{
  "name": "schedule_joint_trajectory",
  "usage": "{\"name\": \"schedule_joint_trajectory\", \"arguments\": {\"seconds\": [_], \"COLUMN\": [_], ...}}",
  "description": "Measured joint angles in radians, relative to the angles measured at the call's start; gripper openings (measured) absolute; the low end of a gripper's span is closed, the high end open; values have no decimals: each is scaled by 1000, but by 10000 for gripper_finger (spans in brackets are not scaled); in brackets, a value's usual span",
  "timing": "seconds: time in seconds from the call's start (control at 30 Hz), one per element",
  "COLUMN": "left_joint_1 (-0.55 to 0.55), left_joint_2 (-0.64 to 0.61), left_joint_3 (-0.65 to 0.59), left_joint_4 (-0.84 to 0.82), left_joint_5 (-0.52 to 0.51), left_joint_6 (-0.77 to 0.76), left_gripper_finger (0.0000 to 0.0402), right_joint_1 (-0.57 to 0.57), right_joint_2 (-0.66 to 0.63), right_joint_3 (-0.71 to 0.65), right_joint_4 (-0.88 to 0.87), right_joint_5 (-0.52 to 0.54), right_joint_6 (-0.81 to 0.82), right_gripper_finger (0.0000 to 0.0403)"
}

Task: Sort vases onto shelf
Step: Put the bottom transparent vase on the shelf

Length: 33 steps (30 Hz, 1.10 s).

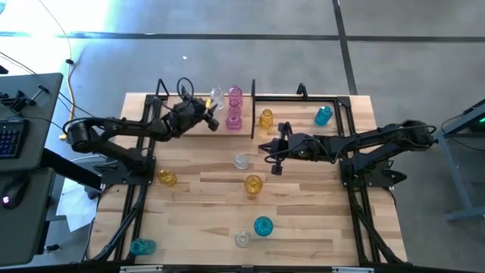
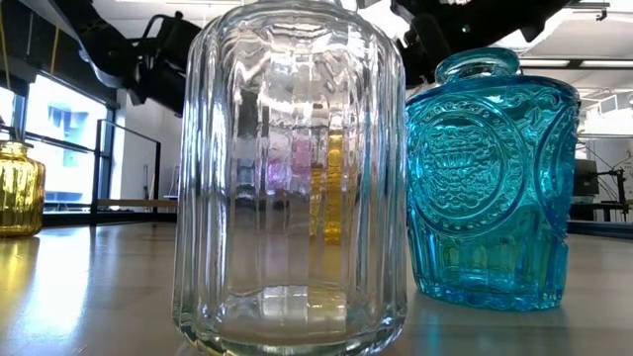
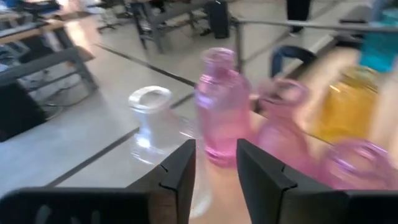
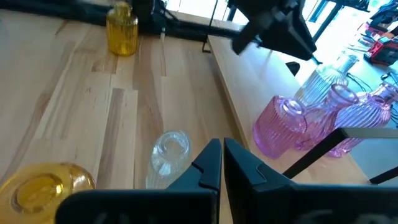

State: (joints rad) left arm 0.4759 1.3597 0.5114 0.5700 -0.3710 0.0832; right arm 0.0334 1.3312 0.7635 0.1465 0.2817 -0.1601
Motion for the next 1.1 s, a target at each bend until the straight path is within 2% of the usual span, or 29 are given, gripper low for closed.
{"name": "schedule_joint_trajectory", "arguments": {"seconds": [0.07,0.2,0.33,0.5,0.6,0.73,0.87,0.97,1.1], "left_joint_1": [-44,-153,-269,-445,-579,-757,-910,-994,-1065], "left_joint_2": [-16,-61,-122,-155,-144,-102,-31,42,166], "left_joint_3": [0,0,0,0,0,0,1,29,129], "left_joint_4": [-47,-122,-144,-155,-150,-156,-152,-153,-149], "left_joint_5": [0,9,93,253,274,187,82,38,28], "left_joint_6": [-3,-44,-114,-187,-236,-282,-342,-390,-403], "left_gripper_finger": [85,48,8,4,1,10,36,66,114], "right_joint_1": [0,0,-8,-16,-16,-11,-2,2,2], "right_joint_2": [0,3,3,3,3,3,3,3,3], "right_joint_3": [-2,-58,-137,-188,-190,-190,-190,-190,-190], "right_joint_4": [-13,75,245,340,337,335,334,334,333], "right_joint_5": [0,-3,-47,-77,-82,-92,-92,-92,-92], "right_joint_6": [-3,-28,-60,-76,-51,-18,7,25,50], "right_gripper_finger": [0,0,0,0,0,0,0,0,0]}}
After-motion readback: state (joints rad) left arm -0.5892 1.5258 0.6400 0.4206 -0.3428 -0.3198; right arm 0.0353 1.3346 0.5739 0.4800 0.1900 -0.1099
